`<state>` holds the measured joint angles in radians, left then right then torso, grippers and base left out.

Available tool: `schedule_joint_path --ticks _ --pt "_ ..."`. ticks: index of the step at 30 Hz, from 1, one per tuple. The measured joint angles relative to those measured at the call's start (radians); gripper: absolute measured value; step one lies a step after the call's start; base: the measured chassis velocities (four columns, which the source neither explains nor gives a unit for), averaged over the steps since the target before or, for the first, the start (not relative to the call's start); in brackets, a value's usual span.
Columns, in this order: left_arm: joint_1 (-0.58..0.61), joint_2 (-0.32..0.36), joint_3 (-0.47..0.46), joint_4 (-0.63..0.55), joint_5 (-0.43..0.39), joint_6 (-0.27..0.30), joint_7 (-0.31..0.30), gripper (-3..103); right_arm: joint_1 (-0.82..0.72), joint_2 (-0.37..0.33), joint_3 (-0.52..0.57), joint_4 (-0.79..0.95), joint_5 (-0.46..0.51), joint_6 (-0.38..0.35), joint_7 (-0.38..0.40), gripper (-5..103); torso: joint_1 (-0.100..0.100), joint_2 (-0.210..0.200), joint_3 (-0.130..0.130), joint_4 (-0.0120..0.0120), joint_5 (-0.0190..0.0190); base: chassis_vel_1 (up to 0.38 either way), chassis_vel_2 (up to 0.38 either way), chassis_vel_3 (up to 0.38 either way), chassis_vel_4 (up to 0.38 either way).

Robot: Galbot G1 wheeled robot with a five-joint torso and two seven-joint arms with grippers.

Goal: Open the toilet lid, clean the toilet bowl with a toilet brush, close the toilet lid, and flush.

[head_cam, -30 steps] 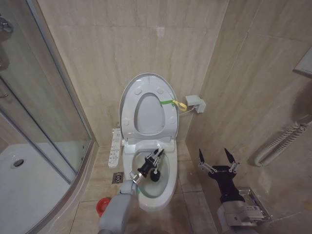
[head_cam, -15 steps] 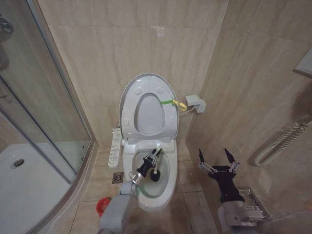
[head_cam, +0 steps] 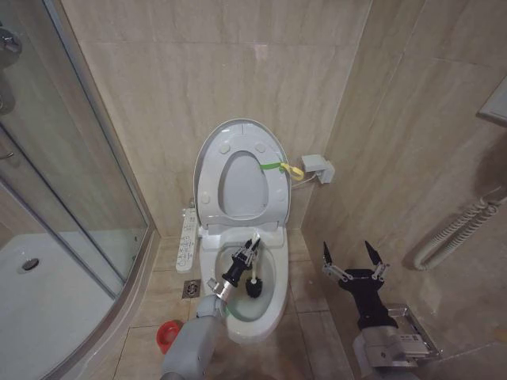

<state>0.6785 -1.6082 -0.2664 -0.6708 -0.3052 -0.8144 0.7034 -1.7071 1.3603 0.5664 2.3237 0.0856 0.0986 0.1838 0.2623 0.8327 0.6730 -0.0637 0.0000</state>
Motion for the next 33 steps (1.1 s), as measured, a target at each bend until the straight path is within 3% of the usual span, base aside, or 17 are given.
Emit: schedule_joint_path --ticks 3,6,7,9,11,13,18,21,24,26,29,30,32,33 --pt "0.0 0.0 -0.004 -0.002 0.043 -0.003 -0.014 21 0.0 0.0 0.0 0.0 0.0 0.0 0.0 100 0.0 0.0 0.0 0.0001 0.0 0.0 0.0 0.0 0.0" --pt "-0.003 0.0 0.019 -0.019 -0.108 0.006 -0.005 21 0.0 0.0 0.0 0.0 0.0 0.0 0.0 100 0.0 0.0 0.0 0.0002 0.0 0.0 0.0 0.0 0.0" --pt "-0.003 0.0 0.019 -0.019 -0.108 0.006 -0.005 21 0.0 0.0 0.0 0.0 0.0 0.0 0.0 100 0.0 0.0 0.0 0.0002 0.0 0.0 0.0 0.0 0.0" --pt "-0.005 0.0 0.04 -0.034 -0.218 0.026 0.002 21 0.0 0.0 0.0 0.0 0.0 0.0 0.0 100 0.0 0.0 0.0 -0.0001 -0.0001 0.0 0.0 0.0 0.0" --pt "-0.009 0.0 0.042 -0.035 -0.259 0.034 0.007 21 0.0 0.0 0.0 0.0 0.0 0.0 0.0 100 0.0 0.0 0.0 0.0 0.0 0.0 0.0 0.0 0.0" --pt "-0.011 0.0 0.04 -0.026 -0.247 0.031 0.009 21 0.0 0.0 0.0 0.0 0.0 0.0 0.0 100 0.0 0.0 0.0 0.0001 0.0 0.0 0.0 0.0 0.0" --pt "-0.018 0.0 0.014 0.016 -0.064 -0.001 0.002 21 0.0 0.0 0.0 0.0 0.0 0.0 0.0 100 0.0 0.0 0.0 0.0001 -0.0001 0.0 0.0 0.0 0.0" --pt "-0.018 0.0 0.011 0.013 -0.023 -0.003 -0.003 21 0.0 0.0 0.0 0.0 0.0 0.0 0.0 100 0.0 0.0 0.0 0.0001 0.0 0.0 0.0 0.0 0.0" --pt "-0.021 0.0 0.02 0.004 -0.055 -0.003 -0.004 21 0.0 0.0 0.0 0.0 0.0 0.0 0.0 100 0.0 0.0 0.0 0.0002 0.0 0.0 0.0 0.0 0.0" --pt "-0.021 0.0 0.047 -0.013 -0.164 0.009 -0.002 21 0.0 0.0 0.0 0.0 0.0 0.0 0.0 100 0.0 0.0 0.0 0.0001 0.0 0.0 0.0 0.0 0.0" --pt "-0.018 0.0 0.06 -0.021 -0.208 0.019 -0.002 21 0.0 0.0 0.0 0.0 0.0 0.0 0.0 100 0.0 0.0 0.0 -0.0002 -0.0001 0.0 0.0 0.0 0.0" --pt "-0.015 0.0 0.063 -0.02 -0.214 0.022 -0.003 21 0.0 0.0 0.0 0.0 0.0 0.0 0.0 100 0.0 0.0 0.0 0.0001 0.0 0.0 0.0 0.0 0.0" --pt "-0.016 0.0 0.045 0.003 -0.104 0.008 -0.007 21 0.0 0.0 0.0 0.0 0.0 0.0 0.0 100 0.0 0.0 0.0 0.0001 -0.0001 0.0 0.0 0.0 0.0" --pt "-0.016 0.0 0.045 0.003 -0.104 0.008 -0.007 21 0.0 0.0 0.0 0.0 0.0 0.0 0.0 100 0.0 0.0 0.0 0.0001 -0.0001 0.0 0.0 0.0 0.0"
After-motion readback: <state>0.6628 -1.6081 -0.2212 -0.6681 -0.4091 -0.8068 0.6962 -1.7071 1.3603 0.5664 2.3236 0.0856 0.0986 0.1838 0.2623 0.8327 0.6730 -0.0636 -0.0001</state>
